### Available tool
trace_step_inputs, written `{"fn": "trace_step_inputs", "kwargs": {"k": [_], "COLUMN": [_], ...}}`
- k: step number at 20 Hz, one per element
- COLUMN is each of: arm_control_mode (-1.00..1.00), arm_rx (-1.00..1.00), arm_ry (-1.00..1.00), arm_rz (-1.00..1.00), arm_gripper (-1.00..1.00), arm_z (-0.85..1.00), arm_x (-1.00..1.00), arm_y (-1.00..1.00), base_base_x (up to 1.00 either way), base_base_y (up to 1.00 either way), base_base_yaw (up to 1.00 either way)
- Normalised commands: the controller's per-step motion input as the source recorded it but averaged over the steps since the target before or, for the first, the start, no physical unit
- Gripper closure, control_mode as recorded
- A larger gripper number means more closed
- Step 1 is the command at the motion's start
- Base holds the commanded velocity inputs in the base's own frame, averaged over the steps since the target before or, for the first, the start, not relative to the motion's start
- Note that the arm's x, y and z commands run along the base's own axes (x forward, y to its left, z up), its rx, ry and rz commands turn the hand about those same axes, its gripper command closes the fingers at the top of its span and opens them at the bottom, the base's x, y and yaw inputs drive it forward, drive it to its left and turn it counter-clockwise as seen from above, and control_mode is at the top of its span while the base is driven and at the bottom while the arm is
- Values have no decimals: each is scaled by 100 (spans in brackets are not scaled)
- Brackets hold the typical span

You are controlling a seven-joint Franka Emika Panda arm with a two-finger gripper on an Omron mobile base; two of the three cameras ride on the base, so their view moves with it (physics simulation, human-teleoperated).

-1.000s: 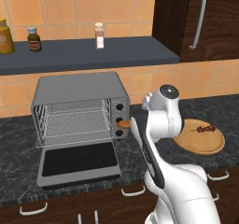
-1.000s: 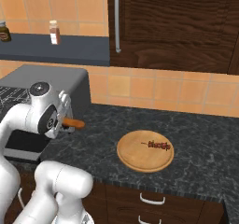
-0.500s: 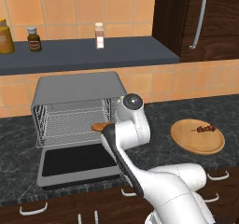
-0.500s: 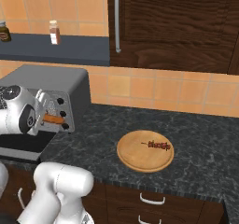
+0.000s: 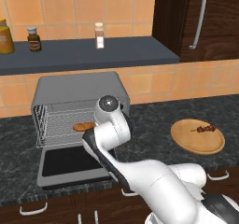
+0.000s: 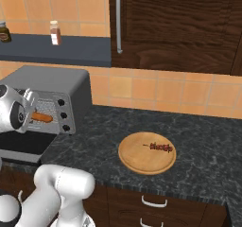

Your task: Pick up the kebab skewer and baguette bread, and place them inside the toaster oven. Close the toaster oven door and start by setting the timer.

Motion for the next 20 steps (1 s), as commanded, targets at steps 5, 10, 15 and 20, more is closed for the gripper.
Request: {"fn": "trace_step_inputs", "kwargs": {"k": [5,10,15,20], "arm_control_mode": [-100,-100,-100,-100], "arm_rx": [0,0,0,0], "arm_ry": [0,0,0,-6], "arm_rz": [0,0,0,0], "arm_gripper": [100,100,100,100], "arm_z": [0,0,0,-12], "arm_x": [42,40,33,13], "arm_y": [46,48,40,10], "base_base_x": [0,0,0,0], "base_base_y": [0,0,0,0], "base_base_yaw": [0,0,0,0]}}
